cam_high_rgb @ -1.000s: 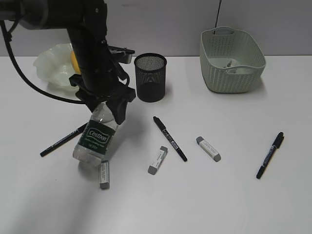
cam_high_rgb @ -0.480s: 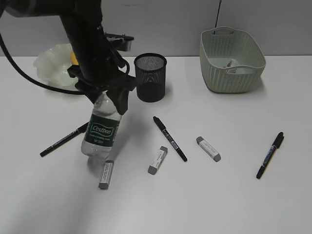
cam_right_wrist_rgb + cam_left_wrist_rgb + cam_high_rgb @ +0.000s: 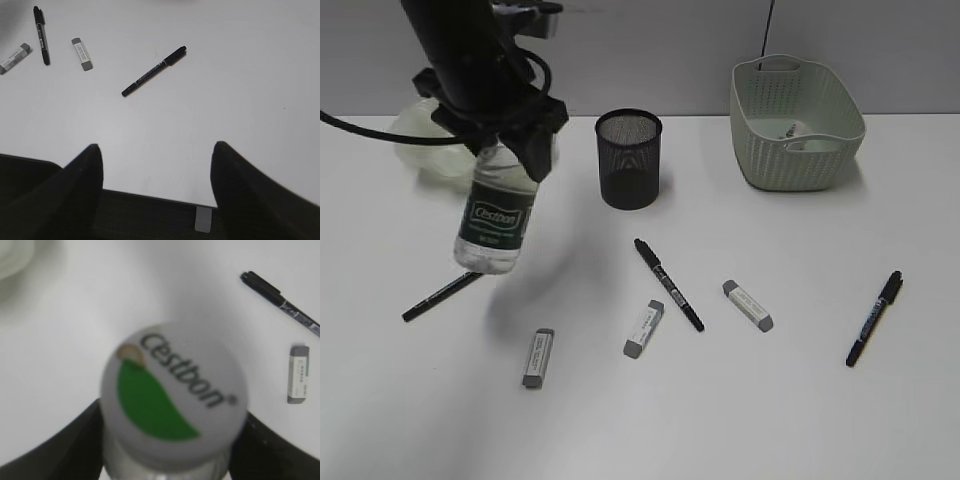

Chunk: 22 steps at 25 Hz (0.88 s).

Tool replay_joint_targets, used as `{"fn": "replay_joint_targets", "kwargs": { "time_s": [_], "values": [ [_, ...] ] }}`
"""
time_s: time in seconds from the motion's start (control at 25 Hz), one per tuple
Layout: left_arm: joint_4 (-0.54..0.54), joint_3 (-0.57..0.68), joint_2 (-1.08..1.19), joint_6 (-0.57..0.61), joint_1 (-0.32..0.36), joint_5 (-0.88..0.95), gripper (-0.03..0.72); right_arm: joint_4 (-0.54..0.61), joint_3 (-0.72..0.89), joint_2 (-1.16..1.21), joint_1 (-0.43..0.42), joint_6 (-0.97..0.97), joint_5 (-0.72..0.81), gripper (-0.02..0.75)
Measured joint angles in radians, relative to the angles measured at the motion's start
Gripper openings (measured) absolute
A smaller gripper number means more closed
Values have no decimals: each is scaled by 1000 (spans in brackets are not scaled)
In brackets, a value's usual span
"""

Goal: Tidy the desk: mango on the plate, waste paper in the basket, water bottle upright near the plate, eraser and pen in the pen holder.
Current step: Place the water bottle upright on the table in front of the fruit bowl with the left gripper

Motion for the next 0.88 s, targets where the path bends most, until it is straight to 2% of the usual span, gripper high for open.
{"fn": "replay_joint_targets", "kwargs": {
  "time_s": [0.12,0.36,0.52,0.68,0.88],
  "values": [
    [24,0,-36,-8,43,0,505,0,0,0,0,0,0,531],
    [30,2,-99,-13,203,1,505,0,0,0,0,0,0,531],
    [16,41,-152,-14,272,-10,498,0,0,0,0,0,0,531],
    [0,171,-217,-14,290,-127,496,0,0,0,0,0,0,531],
    [-16,419,-306,-14,290,-425,495,0,0,0,0,0,0,531]
  ]
}}
